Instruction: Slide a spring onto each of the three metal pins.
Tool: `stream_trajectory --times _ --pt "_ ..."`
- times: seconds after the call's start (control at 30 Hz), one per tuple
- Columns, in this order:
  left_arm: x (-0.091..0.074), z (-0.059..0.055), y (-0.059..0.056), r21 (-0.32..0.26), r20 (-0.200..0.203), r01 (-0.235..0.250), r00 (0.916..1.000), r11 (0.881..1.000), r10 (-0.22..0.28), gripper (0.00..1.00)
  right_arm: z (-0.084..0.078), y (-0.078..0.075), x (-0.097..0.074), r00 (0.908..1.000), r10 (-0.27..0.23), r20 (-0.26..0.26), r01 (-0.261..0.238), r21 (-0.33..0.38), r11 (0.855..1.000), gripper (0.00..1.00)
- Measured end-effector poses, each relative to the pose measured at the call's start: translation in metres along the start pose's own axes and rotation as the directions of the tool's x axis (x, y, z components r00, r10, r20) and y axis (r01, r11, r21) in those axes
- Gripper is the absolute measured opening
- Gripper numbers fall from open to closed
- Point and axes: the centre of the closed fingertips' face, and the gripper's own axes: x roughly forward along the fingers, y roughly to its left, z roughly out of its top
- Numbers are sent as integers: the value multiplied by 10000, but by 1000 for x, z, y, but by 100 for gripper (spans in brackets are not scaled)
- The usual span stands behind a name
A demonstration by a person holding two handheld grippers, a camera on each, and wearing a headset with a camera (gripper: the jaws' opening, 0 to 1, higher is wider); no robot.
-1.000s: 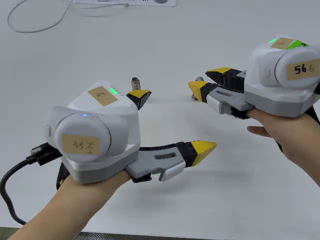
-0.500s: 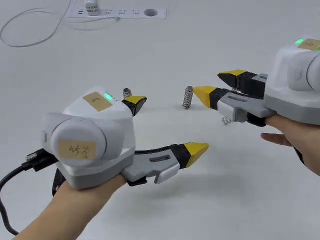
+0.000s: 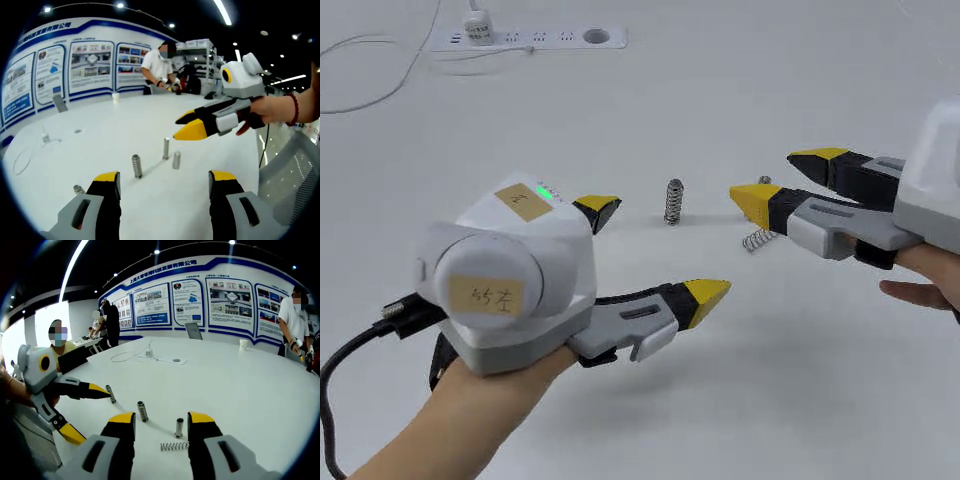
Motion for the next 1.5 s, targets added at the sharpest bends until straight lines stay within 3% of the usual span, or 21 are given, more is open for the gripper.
stream_trajectory --times 0.33,0.77,0.97,1.07,1.5 --pt "18 -1 -8 202 -200 239 9995 9995 -235 68 -13 -17 -23 9992 -353 -159 357 247 9991 44" --pt "47 1 -18 379 -457 695 9967 9969 -677 55 -27 -28 -48 9984 -557 -86 560 479 9973 42" --pt "63 -2 -23 421 -635 937 9938 9947 -909 48 -30 -33 -53 9972 -749 -17 748 685 9948 42" --pt "72 -8 -25 529 -878 1034 9912 9932 -986 45 -31 -32 -55 9975 -706 22 703 727 9949 42" --pt "96 -20 -28 329 -1229 1308 9844 9909 -1258 34 -42 -31 -60 9987 -489 -163 497 556 9972 43"
